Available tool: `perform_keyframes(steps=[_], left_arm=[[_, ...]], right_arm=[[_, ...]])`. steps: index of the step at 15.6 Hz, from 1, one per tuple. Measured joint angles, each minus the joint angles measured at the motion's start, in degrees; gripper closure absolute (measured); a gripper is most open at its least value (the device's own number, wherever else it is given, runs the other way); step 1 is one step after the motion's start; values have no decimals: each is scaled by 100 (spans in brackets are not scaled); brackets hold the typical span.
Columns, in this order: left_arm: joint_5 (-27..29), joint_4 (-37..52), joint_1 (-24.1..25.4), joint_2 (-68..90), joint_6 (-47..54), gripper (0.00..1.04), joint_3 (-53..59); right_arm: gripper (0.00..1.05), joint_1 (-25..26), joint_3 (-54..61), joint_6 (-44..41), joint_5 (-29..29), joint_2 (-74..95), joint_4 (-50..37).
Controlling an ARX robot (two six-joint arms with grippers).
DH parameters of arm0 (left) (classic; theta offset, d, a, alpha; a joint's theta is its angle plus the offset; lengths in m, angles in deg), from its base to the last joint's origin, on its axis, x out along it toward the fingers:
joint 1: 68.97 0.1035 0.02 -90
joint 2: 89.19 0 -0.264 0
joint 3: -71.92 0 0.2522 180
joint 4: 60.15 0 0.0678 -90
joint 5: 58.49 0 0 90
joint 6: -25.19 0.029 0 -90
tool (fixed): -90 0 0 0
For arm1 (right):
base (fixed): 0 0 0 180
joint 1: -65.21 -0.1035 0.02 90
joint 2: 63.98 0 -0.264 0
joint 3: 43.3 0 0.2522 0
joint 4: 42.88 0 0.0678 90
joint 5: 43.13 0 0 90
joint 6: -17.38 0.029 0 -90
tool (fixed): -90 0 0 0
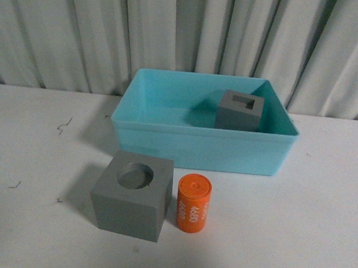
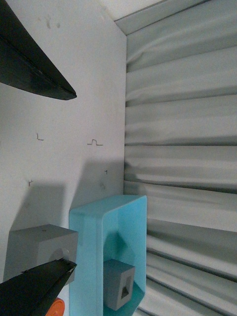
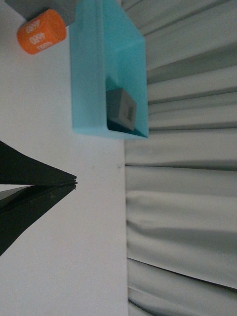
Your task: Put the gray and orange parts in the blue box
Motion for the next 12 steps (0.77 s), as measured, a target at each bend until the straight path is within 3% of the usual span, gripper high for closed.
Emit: perform_keyframes(steps=[3, 4, 10, 11, 12], left_arm=[[7, 2, 0, 0, 0, 7, 0], [4, 0, 0, 0, 0, 7, 0], [4, 0, 0, 0, 0, 7, 0], [-184, -396, 63, 92, -63, 7, -105], [-1014, -1825, 70, 1263, -470, 7, -833]], right_arm=[[103, 0, 20, -4, 4, -9, 59], [95, 0, 20, -9, 2, -9, 57], [13, 0, 20, -9, 4, -9, 57], [4, 0, 20, -7, 4, -9, 57], [7, 11, 20, -9, 7, -9, 46]])
